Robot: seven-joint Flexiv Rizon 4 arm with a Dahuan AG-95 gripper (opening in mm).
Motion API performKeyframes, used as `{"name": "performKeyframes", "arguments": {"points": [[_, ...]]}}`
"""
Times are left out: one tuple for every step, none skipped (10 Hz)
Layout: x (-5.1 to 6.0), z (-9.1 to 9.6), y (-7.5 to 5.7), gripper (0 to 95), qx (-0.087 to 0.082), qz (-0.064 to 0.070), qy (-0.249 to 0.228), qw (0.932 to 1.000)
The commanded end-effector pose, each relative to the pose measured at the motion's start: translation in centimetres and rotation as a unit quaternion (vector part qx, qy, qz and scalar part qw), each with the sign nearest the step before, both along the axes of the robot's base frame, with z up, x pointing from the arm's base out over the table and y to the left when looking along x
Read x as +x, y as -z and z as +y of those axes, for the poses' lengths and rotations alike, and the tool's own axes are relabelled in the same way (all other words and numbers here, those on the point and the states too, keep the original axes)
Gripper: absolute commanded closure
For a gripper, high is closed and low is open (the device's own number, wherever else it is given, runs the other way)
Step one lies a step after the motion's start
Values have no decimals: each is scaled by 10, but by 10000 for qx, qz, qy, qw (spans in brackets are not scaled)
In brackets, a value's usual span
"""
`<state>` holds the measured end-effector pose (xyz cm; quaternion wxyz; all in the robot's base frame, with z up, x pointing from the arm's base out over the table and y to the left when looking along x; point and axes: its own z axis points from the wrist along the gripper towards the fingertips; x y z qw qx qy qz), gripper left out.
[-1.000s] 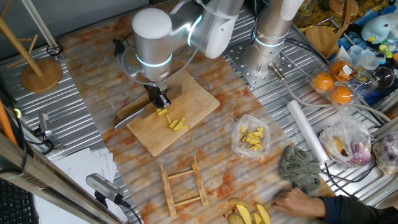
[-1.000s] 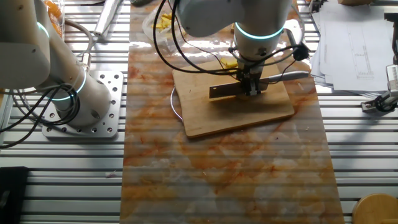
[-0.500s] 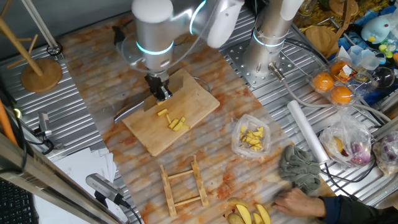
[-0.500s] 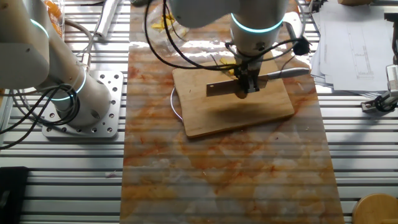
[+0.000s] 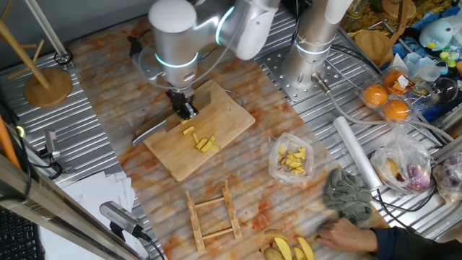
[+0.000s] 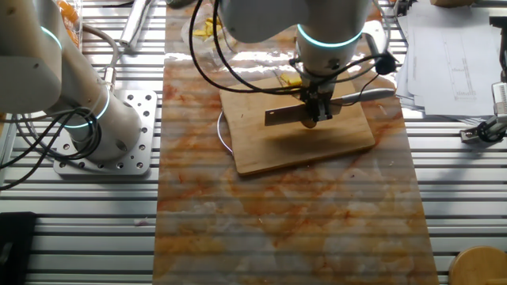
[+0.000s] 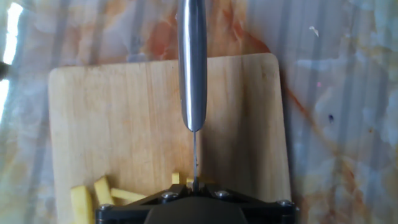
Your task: Chop the potatoes
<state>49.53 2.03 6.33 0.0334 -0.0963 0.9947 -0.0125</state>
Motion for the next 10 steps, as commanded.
{"name": "performKeyframes", "arguments": {"points": [[0, 0, -1, 950, 77, 62, 133, 9999], [0, 0, -1, 950, 90, 64, 133, 9999], [0, 0, 1, 950, 72, 67, 112, 9999], [0, 0, 1, 950, 72, 67, 112, 9999], [2, -4, 13, 950, 73, 56, 39, 10000], [4, -6, 21, 950, 87, 33, 20, 10000], [4, -7, 25, 950, 82, 14, -5, 10000], [3, -7, 26, 950, 87, 31, -2, 10000], [2, -6, 20, 950, 219, 244, 47, 9995], [0, -4, 13, 950, 71, 139, -49, 9999]]}}
